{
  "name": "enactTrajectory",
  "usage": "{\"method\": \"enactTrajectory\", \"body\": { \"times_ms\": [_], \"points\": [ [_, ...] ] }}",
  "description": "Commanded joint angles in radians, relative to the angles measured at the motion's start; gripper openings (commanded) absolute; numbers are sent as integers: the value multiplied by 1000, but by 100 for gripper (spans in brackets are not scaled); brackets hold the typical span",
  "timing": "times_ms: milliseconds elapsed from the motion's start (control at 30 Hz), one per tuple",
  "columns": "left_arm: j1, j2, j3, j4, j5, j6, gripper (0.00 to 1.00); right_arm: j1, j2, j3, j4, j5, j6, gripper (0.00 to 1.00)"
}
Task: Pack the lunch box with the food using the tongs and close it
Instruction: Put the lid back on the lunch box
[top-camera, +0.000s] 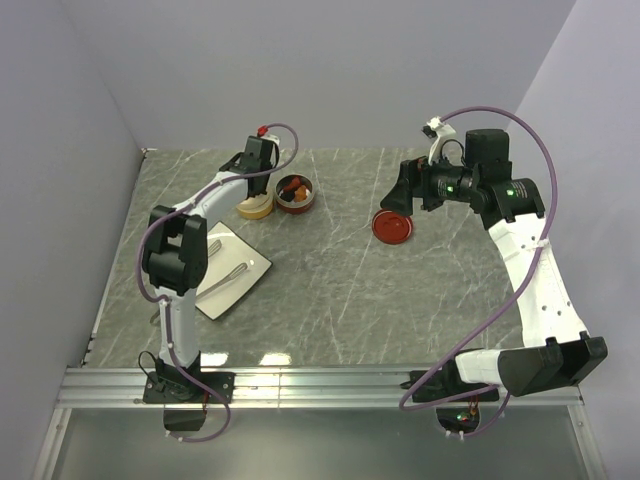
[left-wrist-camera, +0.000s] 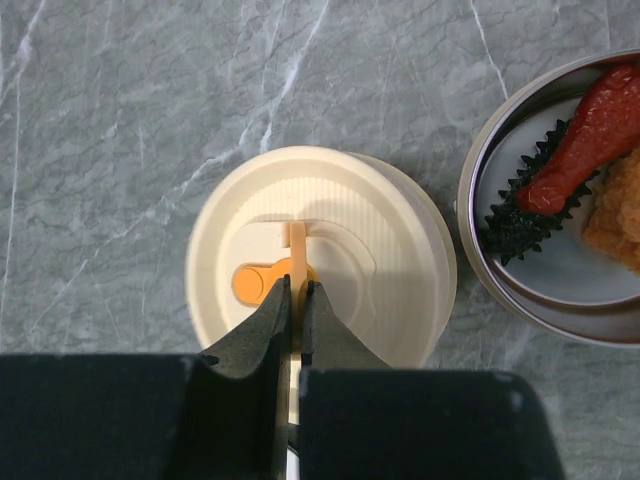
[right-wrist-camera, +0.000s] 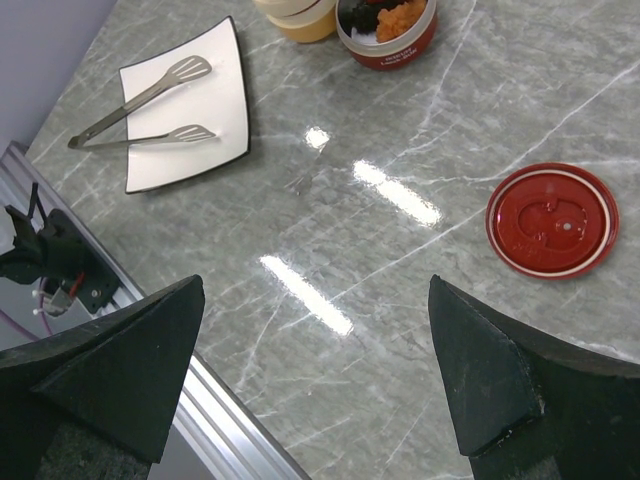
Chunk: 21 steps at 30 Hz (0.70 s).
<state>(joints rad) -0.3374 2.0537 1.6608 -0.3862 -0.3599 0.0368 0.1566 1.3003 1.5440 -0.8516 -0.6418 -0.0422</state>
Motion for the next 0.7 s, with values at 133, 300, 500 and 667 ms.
{"method": "enactTrajectory", "body": {
  "times_ms": [133,300,500,667],
  "points": [
    [-5,23,40,15,29,-21,0,-6,-6,2,11,-16,1,100],
    [-5,17,37,17,47,-28,0,-6,-3,-2,11,-19,2,100],
    [-5,22,34,15,50,-21,0,-6,1,7,9,-25,4,100],
    [-6,13,7,18,52,-31,0,-8,2,10,5,-22,2,100]
  ]
}}
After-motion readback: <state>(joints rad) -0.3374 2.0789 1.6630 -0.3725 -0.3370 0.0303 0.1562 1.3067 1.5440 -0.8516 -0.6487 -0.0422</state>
